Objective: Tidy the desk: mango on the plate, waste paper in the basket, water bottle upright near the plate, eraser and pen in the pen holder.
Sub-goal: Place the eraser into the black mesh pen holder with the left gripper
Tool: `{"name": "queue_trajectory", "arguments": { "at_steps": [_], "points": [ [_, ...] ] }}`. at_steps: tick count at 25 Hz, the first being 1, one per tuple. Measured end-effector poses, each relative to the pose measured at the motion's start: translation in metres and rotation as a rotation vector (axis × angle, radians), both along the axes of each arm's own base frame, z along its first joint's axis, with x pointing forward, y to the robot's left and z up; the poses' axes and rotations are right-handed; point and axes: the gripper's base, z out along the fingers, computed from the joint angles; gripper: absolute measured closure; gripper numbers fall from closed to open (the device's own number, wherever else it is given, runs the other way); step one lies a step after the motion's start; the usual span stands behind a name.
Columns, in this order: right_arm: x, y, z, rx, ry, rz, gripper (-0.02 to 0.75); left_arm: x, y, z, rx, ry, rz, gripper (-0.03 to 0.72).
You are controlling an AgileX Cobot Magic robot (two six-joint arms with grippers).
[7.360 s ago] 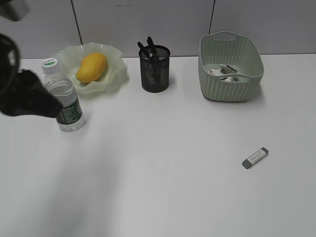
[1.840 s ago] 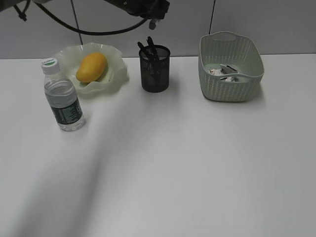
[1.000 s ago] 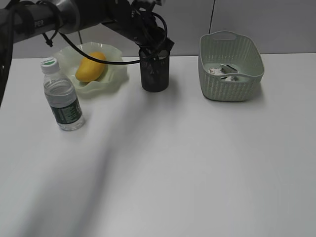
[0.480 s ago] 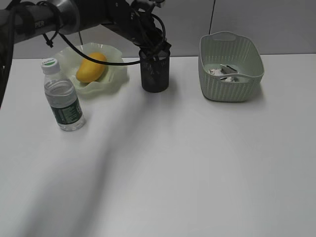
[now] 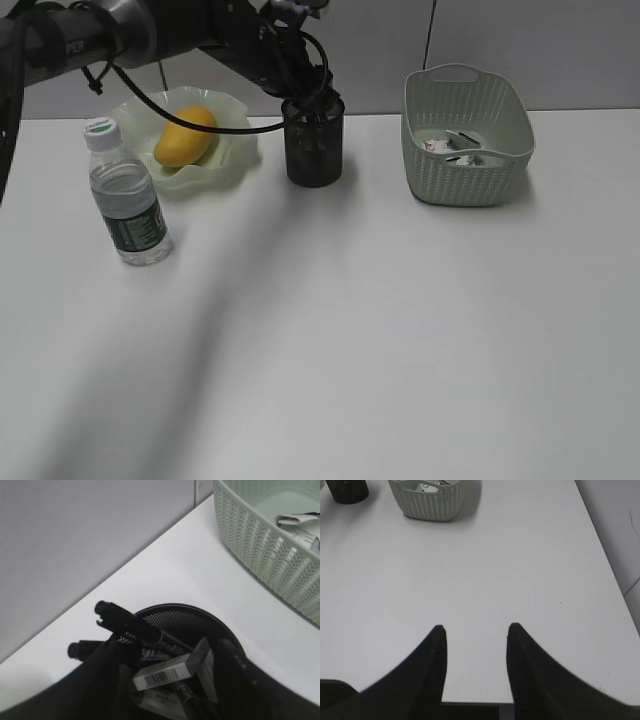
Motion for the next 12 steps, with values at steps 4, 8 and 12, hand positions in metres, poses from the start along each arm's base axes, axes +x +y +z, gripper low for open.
{"name": "queue_trajectory", "arguments": {
  "at_steps": [4,8,12],
  "points": [
    [0.000,0.000,0.000,0.000,0.000,0.000,0.408,0.001,0.002,0.000,0.002,0.004,0.003,0.192],
    [0.000,0.000,0.000,0.000,0.000,0.000,0.408,-0.002,0.004,0.013,-0.003,-0.007,0.002,0.182],
    [0.000,0.000,0.000,0.000,0.000,0.000,0.408,-0.011,0.008,0.046,-0.017,-0.024,-0.006,0.184]
  ]
}}
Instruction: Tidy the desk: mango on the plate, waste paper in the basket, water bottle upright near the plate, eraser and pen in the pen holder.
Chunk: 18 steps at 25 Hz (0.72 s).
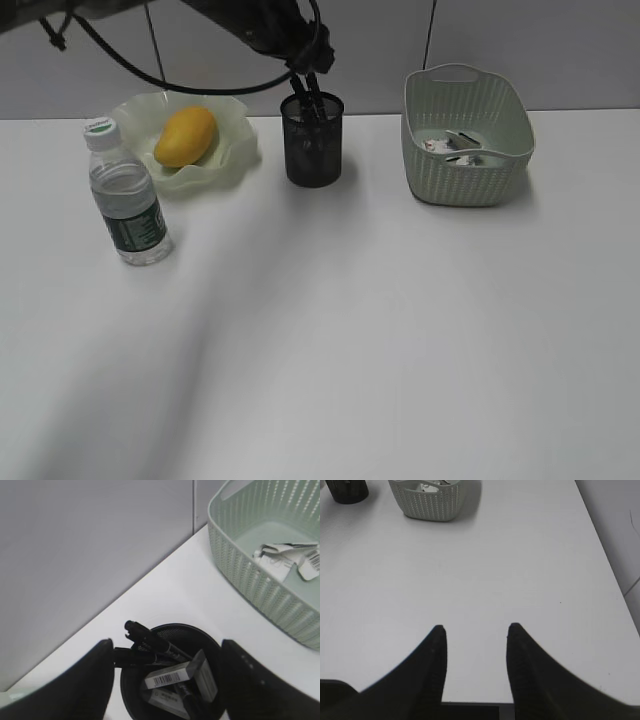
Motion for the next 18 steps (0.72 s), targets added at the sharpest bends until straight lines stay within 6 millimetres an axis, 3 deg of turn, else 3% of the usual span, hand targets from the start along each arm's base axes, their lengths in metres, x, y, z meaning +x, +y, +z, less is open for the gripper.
{"name": "queue_trajectory", "arguments": {
  "at_steps": [8,13,18],
  "points": [
    [0.000,0.000,0.000,0.000,0.000,0.000,0.408,-0.030,0.021,0.077,-0.091,0.045,0.059,0.231],
    [0.000,0.000,0.000,0.000,0.000,0.000,0.408,-0.042,0.065,0.110,-0.067,0.132,0.145,0.243],
    [0.000,0.000,0.000,0.000,0.000,0.000,0.408,-0.046,0.118,0.116,0.035,0.257,0.257,0.244]
  ]
}}
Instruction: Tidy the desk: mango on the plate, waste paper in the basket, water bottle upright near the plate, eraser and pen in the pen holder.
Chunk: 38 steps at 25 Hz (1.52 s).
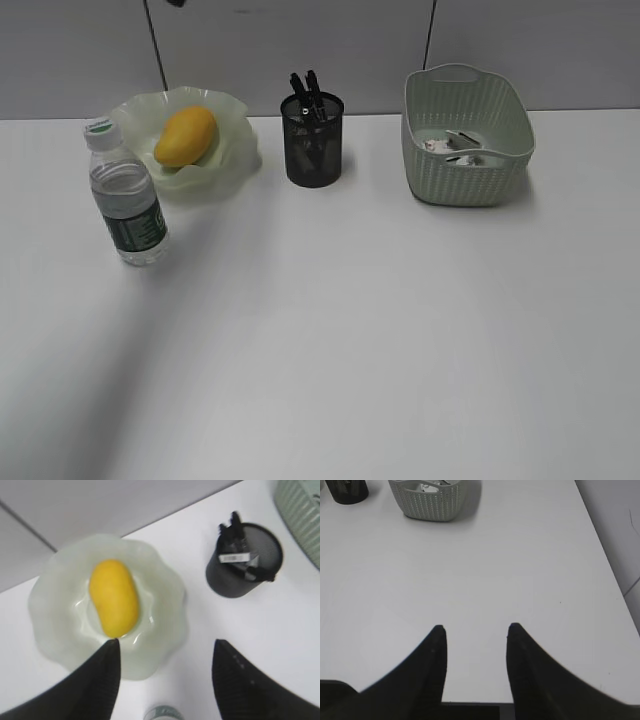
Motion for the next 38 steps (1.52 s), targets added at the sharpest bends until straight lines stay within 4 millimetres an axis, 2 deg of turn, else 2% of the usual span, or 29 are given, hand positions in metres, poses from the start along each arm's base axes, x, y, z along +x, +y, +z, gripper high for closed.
{"name": "queue_trajectory", "arguments": {
  "at_steps": [6,9,12,16,19,22,25,32,36,38],
  "points": [
    [0.001,-0.007,-0.001,0.039,0.000,-0.110,0.408,0.002,0.063,0.003,0.012,0.066,0.163,0.265],
    [0.001,-0.009,-0.001,0.050,-0.003,-0.136,0.408,-0.010,0.080,0.008,0.023,0.077,0.200,0.269],
    [0.001,-0.009,-0.001,0.053,-0.004,-0.140,0.408,-0.034,0.089,0.011,0.053,0.101,0.213,0.270],
    [0.001,-0.008,-0.001,0.049,-0.003,-0.124,0.408,-0.079,0.095,0.016,0.070,0.137,0.213,0.270],
    [0.001,-0.007,-0.001,0.044,-0.001,-0.105,0.408,-0.120,0.100,0.028,0.060,0.122,0.211,0.270],
    [0.001,-0.006,-0.001,0.041,-0.002,-0.100,0.409,-0.170,0.106,0.043,0.048,0.072,0.212,0.270],
    [0.001,-0.006,-0.001,0.040,-0.003,-0.097,0.409,-0.218,0.112,0.044,0.040,0.027,0.214,0.270],
    [0.001,-0.006,-0.001,0.038,-0.003,-0.096,0.409,-0.330,0.125,0.021,-0.009,-0.127,0.215,0.271],
    [0.001,-0.006,-0.001,0.038,-0.004,-0.095,0.409,-0.371,0.130,-0.006,-0.031,-0.177,0.219,0.281],
    [0.001,-0.006,-0.001,0.038,-0.004,-0.095,0.409,-0.385,0.131,-0.023,-0.078,-0.187,0.263,0.281]
  ]
}}
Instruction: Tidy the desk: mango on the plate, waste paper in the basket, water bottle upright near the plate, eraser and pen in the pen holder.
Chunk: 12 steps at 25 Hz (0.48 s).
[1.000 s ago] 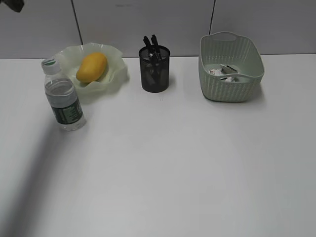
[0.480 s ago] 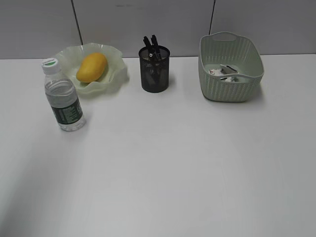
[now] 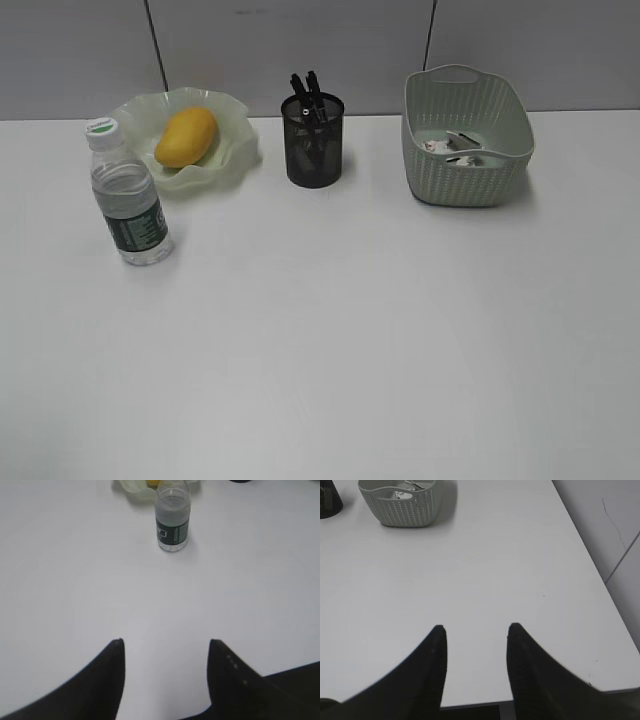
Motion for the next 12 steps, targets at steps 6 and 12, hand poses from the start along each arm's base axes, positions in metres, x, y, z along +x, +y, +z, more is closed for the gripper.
{"name": "queue_trajectory", "arguments": {
  "at_steps": [6,12],
  "points": [
    [0.000,0.000,0.000,0.000,0.000,0.000,0.409,-0.029,0.004,-0.041,-0.070,-0.122,0.047,0.288],
    [0.000,0.000,0.000,0.000,0.001,0.000,0.409,-0.059,0.008,-0.049,-0.097,-0.293,0.045,0.289]
  ]
}}
